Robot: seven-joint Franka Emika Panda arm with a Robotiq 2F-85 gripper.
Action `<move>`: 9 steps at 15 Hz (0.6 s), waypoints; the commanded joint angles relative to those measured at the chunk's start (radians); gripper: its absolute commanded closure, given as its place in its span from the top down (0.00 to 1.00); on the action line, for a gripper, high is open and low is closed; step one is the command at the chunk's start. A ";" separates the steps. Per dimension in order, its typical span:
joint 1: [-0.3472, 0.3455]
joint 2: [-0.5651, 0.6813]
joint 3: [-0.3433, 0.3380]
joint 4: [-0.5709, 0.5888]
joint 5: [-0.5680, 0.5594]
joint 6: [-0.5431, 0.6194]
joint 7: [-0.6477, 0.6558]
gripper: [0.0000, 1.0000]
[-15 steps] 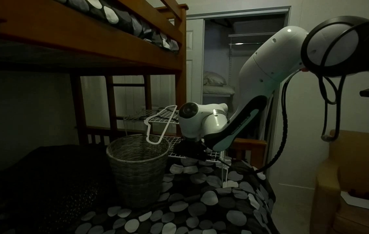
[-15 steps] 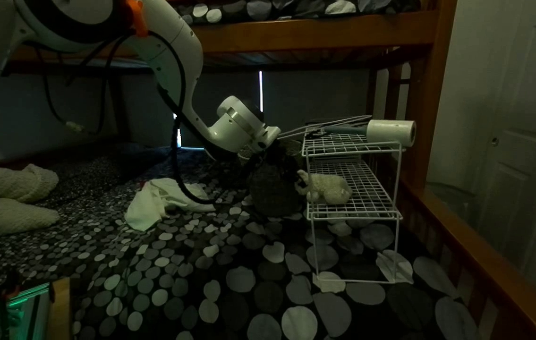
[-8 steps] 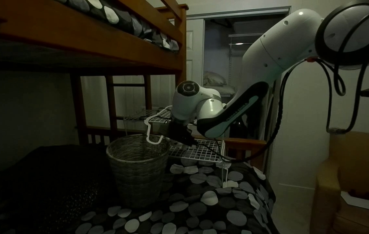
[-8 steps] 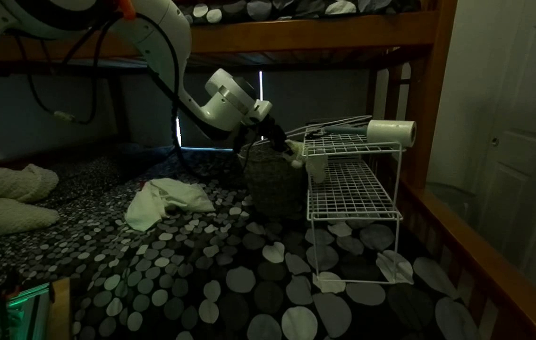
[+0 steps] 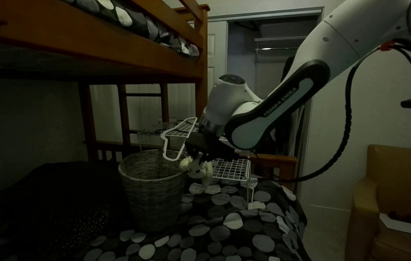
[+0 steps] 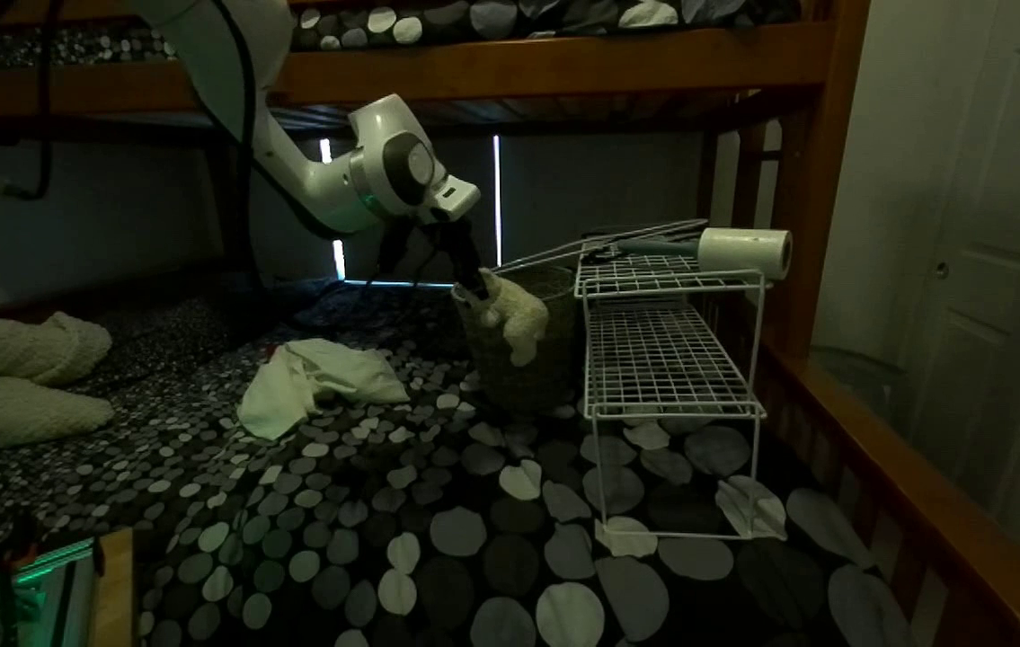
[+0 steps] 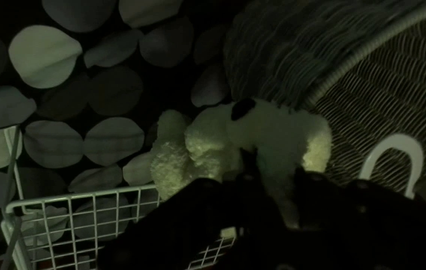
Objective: Put the toy bear in the basket.
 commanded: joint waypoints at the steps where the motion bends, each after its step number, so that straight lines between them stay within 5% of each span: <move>1: 0.073 -0.199 -0.058 -0.100 0.223 -0.035 -0.257 0.05; 2: 0.089 -0.251 -0.077 -0.098 0.222 -0.045 -0.294 0.05; 3: 0.009 -0.279 -0.004 -0.089 0.191 -0.038 -0.317 0.05; 5: 0.025 -0.330 -0.035 -0.062 0.174 -0.016 -0.402 0.05; 9: 0.050 -0.222 -0.088 0.018 0.260 0.248 -0.608 0.05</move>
